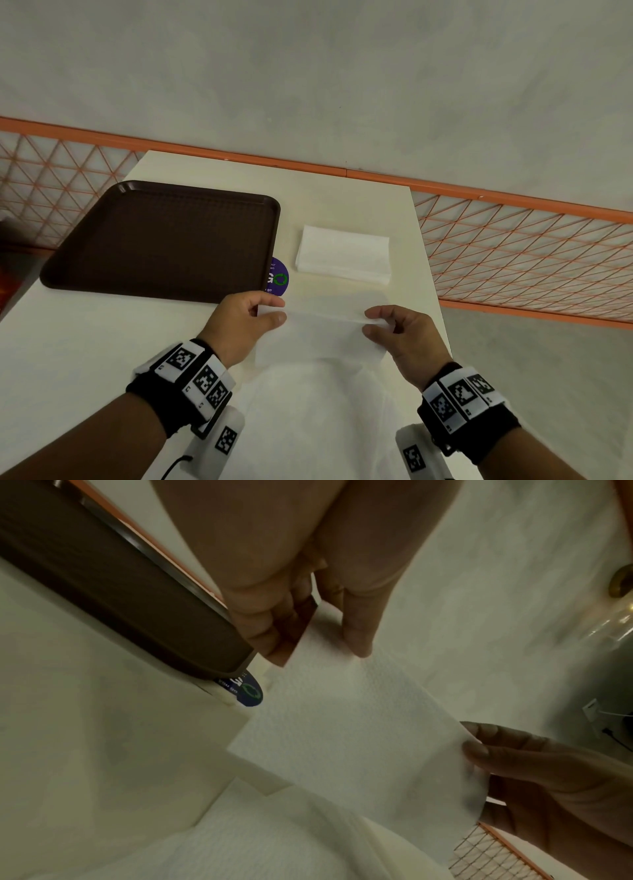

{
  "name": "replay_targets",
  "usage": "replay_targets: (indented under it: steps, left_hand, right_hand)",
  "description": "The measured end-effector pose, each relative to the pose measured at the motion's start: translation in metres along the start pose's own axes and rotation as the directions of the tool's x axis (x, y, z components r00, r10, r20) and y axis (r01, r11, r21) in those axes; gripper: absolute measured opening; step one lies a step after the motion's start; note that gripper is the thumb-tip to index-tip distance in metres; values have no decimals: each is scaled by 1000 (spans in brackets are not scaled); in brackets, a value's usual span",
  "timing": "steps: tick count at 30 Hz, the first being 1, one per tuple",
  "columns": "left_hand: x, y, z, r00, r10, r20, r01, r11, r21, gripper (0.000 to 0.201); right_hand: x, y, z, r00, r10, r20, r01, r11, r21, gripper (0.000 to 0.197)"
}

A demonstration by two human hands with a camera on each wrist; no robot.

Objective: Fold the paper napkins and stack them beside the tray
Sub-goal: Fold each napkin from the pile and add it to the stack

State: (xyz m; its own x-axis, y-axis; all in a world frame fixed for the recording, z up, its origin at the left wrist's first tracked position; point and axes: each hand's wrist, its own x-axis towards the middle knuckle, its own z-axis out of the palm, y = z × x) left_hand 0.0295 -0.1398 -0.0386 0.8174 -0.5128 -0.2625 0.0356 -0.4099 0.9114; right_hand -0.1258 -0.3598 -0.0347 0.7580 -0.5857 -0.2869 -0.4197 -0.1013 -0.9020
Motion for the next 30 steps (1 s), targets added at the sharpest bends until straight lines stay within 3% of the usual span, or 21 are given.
replay_targets:
  steps: [10, 16, 18, 21, 25, 30]
  left_hand:
    - [3, 8, 5, 988, 123, -89, -109, 984, 143, 14]
    - [11, 15, 1, 985, 171, -25, -164, 968, 188, 6]
    - [17, 16, 2, 986, 162, -24, -159, 982, 107, 4]
    - [25, 15, 9, 989, 141, -30, -136, 981, 139, 5]
    - [39, 5, 26, 995, 89, -38, -79, 974, 212, 4]
    - [60, -19, 52, 1000, -9, -16, 15, 907, 421, 7]
  right_hand:
    - [2, -7, -8, 989, -148, -26, 136, 951, -279, 20]
    - [12, -12, -19, 975, -222, 2, 203, 887, -414, 9]
    - [15, -16, -22, 978, -205, 35, 204, 915, -348, 10]
    - [23, -16, -24, 981, -189, 48, 194, 928, -319, 14]
    - [45, 4, -19, 998, -34, 48, 49, 931, -361, 14]
    - [70, 23, -8, 992, 111, 66, -57, 833, -550, 16]
